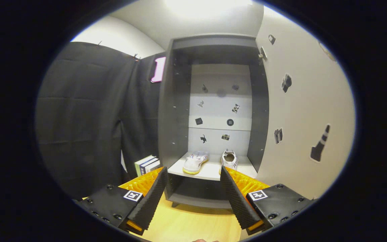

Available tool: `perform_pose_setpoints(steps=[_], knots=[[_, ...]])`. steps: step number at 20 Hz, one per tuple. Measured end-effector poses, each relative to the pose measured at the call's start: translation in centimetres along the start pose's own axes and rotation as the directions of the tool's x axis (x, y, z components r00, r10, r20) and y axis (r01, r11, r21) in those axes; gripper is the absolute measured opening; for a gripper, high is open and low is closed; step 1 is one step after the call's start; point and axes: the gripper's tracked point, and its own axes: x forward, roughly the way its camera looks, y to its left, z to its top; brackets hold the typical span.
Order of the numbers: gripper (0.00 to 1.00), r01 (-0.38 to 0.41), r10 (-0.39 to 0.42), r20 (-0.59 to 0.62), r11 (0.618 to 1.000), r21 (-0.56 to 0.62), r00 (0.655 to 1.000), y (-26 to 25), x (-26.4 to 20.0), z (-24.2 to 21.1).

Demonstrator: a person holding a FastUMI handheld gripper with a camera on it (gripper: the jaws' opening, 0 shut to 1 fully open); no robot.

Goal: Open the shoe cabinet door, grab the shoes and put them into the shoe cabinet, then close the shoe cabinet door.

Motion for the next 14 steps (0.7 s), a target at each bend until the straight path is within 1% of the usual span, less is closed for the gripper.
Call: perform_pose_setpoints(steps=[2,4,6,9,12,14], knots=[[0.98,-0.018,0.018,0.008,1.000,-0.001,1.000,0.3,-3.9,0.0],[0.98,-0.012,0.012,0.002,1.000,0.005,1.000,-0.5,-7.8,0.1],[0.98,0.013,-0.013,0.000,0.999,0.031,1.000,-1.9,-11.5,0.4],[0.98,0.081,-0.081,0.007,0.996,0.029,0.997,-5.4,-15.6,1.0],[0.98,0.174,-0.174,0.004,0.985,-0.019,0.985,-10.6,-18.5,1.7],[0.98,0.219,-0.219,0.002,0.976,-0.017,0.976,-13.8,-20.2,1.9]])
